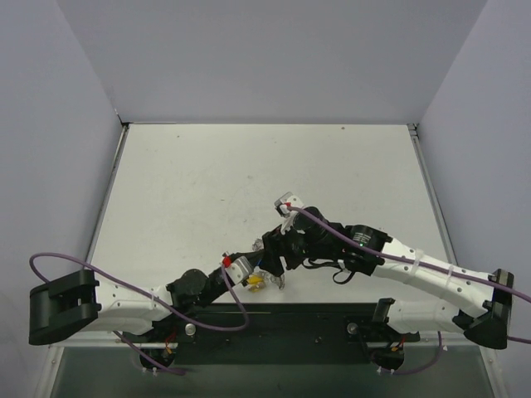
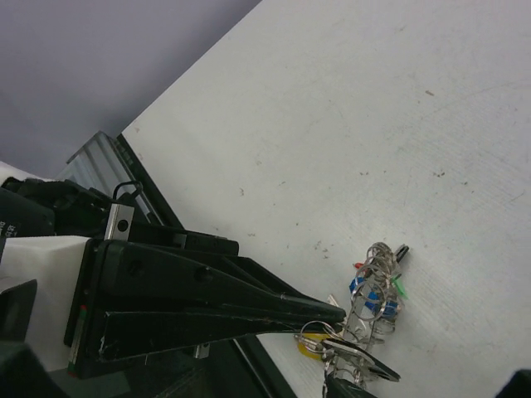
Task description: Put the keys on the keyring
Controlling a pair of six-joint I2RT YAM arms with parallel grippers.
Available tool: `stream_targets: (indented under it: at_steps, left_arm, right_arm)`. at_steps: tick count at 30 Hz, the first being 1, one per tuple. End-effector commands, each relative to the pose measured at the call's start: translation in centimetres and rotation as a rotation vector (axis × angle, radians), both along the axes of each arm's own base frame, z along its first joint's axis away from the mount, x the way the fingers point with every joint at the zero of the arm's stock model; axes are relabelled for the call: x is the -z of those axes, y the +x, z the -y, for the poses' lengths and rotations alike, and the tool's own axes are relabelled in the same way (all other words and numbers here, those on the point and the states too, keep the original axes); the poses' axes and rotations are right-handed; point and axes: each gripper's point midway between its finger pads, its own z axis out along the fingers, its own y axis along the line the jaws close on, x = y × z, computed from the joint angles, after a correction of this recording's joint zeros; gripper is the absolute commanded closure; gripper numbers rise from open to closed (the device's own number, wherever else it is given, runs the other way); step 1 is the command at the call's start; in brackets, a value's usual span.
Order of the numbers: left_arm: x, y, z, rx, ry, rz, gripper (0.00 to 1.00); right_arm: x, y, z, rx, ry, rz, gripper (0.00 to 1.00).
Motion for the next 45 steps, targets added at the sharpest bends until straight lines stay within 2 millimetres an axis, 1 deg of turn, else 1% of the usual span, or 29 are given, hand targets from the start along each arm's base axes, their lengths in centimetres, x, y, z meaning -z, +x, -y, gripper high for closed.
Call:
stream_targets:
  at_steps: [1,3,5,6,7,8,10,11,14,18,21,24,27,34,35,37,40,43,45]
  left_arm:
    - [-4.2,-0.7,-0.1,0.041,-0.132,0.085,1.0]
    - [-4.3,-1.0,0.0,0.059,-0.123,0.095,1.0]
    - [-4.1,-1.2,0.0,0.069,-0.106,0.101,1.0]
    - [-3.9,-1.3,0.0,0.075,-0.101,0.102,1.0]
    - [-3.8,-1.4,0.0,0.08,-0.092,0.105,1.0]
    - [-3.8,-1.5,-0.1,0.083,-0.093,0.106,1.0]
    - [-3.6,-1.6,-0.1,0.091,-0.086,0.105,1.0]
    - [-3.7,-1.7,-0.1,0.095,-0.088,0.109,1.0]
    - [-3.5,-1.9,0.0,0.107,-0.078,0.111,1.0]
    - [-3.6,-2.1,0.1,0.119,-0.078,0.119,1.0]
    - [-3.6,-2.2,0.1,0.125,-0.082,0.12,1.0]
    - [-3.7,-2.2,0.2,0.127,-0.085,0.12,1.0]
    - [-3.6,-2.2,0.2,0.127,-0.088,0.119,1.0]
    - [-3.6,-2.1,0.1,0.122,-0.092,0.12,1.0]
    - [-3.7,-2.1,0.1,0.122,-0.095,0.121,1.0]
    - [-3.8,-2.1,0.1,0.12,-0.096,0.123,1.0]
    - [-3.8,-2.1,0.0,0.114,-0.097,0.123,1.0]
    - [-3.6,-1.9,-0.2,0.107,-0.091,0.119,1.0]
    - [-3.5,-1.9,-0.2,0.105,-0.09,0.12,1.0]
  right_arm:
    - [-2.7,1.7,2.1,0.074,0.032,0.114,0.43]
    - [-3.1,2.8,3.2,0.118,0.043,0.131,0.44]
    - [-3.0,3.5,3.9,0.147,0.045,0.137,0.48]
    - [-3.1,4.3,4.5,0.174,0.05,0.145,0.5]
    - [-2.8,4.8,4.8,0.189,0.049,0.144,0.55]
    - [-2.6,5.0,4.9,0.192,0.049,0.141,0.65]
    - [-2.0,5.7,5.1,0.205,0.028,0.139,0.78]
    - [-1.8,6.0,5.2,0.203,0.015,0.148,0.89]
    - [-0.4,6.1,4.8,0.19,-0.021,0.124,0.97]
    - [2.0,5.9,4.3,0.158,-0.077,0.073,1.0]
    - [2.9,5.6,4.1,0.14,-0.092,0.05,1.0]
    - [3.2,4.9,3.7,0.108,-0.087,0.032,1.0]
    - [3.0,4.2,3.4,0.065,-0.066,0.014,1.0]
    - [2.5,1.3,1.6,-0.094,0.038,-0.06,1.0]
    - [2.5,1.1,1.4,-0.103,0.046,-0.065,1.0]
    - [2.6,0.6,1.4,-0.123,0.053,-0.076,1.0]
    - [2.3,0.0,1.4,-0.147,0.074,-0.082,1.0]
    - [1.4,-0.7,1.5,-0.176,0.112,-0.079,1.0]
    - [0.5,-1.4,1.0,-0.209,0.162,-0.093,1.0]
